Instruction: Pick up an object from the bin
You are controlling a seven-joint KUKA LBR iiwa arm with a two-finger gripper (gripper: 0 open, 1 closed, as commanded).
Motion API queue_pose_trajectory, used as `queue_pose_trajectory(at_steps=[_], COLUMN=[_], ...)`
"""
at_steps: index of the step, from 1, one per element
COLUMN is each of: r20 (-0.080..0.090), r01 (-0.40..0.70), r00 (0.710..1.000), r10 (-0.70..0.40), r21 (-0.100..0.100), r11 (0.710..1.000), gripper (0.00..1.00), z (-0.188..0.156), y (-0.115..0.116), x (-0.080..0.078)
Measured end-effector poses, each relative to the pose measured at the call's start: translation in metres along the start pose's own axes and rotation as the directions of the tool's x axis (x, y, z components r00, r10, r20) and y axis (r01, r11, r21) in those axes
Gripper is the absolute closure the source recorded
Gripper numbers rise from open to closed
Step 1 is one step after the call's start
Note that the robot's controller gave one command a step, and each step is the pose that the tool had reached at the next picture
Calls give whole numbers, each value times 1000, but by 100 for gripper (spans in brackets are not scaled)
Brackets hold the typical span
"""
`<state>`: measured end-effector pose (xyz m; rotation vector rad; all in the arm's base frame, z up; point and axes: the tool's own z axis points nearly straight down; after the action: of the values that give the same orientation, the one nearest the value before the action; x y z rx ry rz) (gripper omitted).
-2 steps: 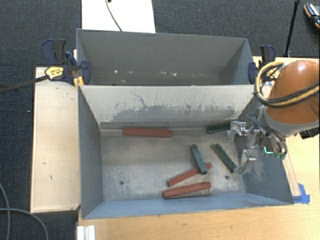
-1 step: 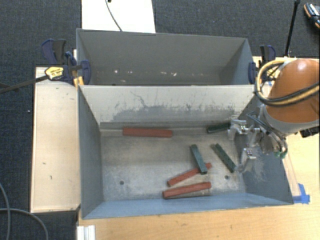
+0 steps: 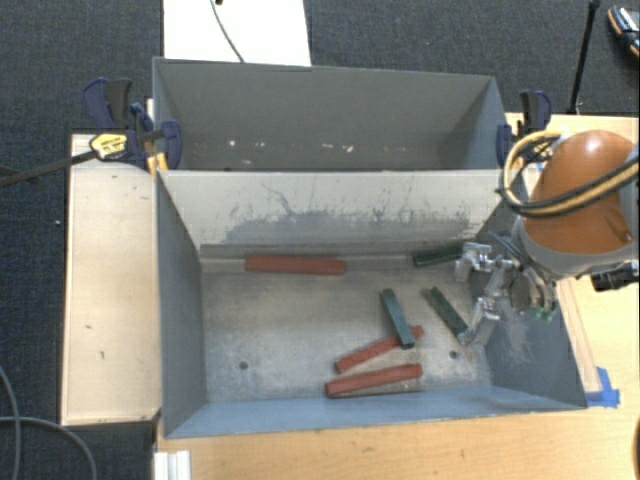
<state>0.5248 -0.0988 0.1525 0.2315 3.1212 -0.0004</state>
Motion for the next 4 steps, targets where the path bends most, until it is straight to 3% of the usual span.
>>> queue_pose_trajectory(at_steps=[1,2,3,4], r20=[-13,-6,-6,-9], r01=[-138,-111,-296,-309], r00=[990,994,955,951], r10=[138,111,296,309], r21=[2,1,2,3], r11=[990,994,955,951], gripper=[0,0,0,100], z=[40,9,69,81], y=[-1,3,-1,-12], x=[-4,-21,-9,4])
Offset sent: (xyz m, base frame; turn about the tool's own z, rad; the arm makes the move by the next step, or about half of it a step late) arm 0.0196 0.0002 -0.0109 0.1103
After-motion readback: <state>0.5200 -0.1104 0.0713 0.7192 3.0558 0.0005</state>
